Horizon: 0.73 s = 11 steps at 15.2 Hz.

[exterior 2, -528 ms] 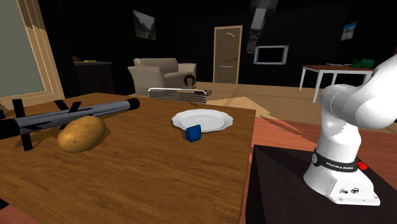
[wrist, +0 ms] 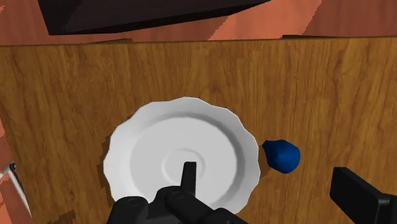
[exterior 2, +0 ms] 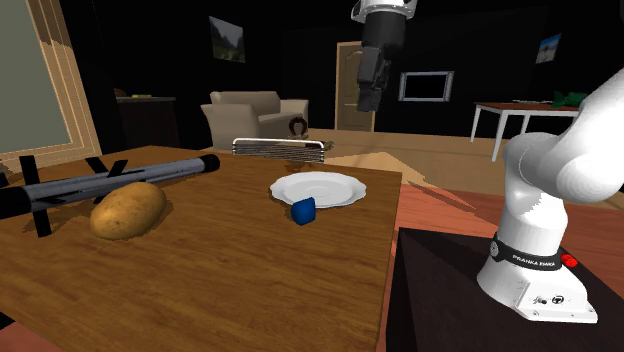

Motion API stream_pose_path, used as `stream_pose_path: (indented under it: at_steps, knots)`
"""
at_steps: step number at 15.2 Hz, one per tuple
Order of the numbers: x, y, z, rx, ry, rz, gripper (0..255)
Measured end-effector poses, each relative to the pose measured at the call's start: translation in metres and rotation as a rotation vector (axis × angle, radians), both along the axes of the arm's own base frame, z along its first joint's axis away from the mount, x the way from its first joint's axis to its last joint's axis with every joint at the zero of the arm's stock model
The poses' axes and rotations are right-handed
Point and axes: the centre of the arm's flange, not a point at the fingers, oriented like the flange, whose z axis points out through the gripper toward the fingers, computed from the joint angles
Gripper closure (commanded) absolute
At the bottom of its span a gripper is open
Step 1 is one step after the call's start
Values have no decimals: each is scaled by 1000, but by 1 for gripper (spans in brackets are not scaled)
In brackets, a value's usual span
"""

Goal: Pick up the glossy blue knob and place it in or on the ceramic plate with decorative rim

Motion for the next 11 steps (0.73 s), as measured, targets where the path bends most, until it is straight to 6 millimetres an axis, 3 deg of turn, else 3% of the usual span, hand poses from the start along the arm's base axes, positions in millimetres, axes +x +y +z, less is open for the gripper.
stream_pose_path:
  at_steps: [11]
  knots:
    - [96, 63, -101, -4, 117, -203, 0]
